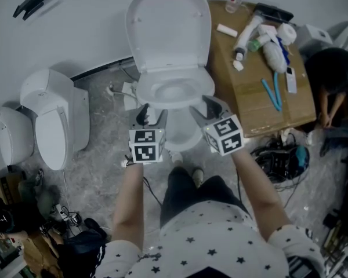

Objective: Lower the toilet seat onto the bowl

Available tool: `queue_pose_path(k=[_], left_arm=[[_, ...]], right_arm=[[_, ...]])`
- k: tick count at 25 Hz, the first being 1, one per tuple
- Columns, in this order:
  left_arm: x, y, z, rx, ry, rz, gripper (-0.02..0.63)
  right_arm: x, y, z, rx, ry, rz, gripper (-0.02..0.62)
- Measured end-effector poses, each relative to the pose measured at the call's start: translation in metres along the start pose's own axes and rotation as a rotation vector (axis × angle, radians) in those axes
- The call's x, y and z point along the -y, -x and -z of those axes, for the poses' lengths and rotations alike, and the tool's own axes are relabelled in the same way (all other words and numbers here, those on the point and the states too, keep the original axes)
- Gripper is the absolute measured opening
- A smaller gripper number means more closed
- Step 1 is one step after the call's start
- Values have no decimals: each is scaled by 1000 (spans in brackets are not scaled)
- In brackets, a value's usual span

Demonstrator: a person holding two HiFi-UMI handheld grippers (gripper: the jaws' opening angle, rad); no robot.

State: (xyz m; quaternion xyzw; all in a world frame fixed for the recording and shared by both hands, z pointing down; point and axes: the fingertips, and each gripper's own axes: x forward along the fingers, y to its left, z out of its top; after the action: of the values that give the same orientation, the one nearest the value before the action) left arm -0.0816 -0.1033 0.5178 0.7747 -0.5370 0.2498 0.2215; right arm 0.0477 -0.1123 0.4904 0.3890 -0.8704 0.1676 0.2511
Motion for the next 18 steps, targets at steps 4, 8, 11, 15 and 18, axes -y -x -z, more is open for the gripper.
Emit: queue_pose_path(k=[4,8,11,15,18], left_arm=[[2,2,8,-6,6,1,242],[5,3,18,-17,8,4,242],[8,4,27,-30,8,8,242],[11,5,34,-34,4,12,244],[12,6,40,-40,2,12,244]], right_arm=[[-3,1,8,-2,-13,2,204],[-6,3,16,-9,-19,4,204],[-9,4,22,-12,-23,7,204],[-12,6,30,-16,-28,9,204],[-14,6,35,-23,-34,11,204]])
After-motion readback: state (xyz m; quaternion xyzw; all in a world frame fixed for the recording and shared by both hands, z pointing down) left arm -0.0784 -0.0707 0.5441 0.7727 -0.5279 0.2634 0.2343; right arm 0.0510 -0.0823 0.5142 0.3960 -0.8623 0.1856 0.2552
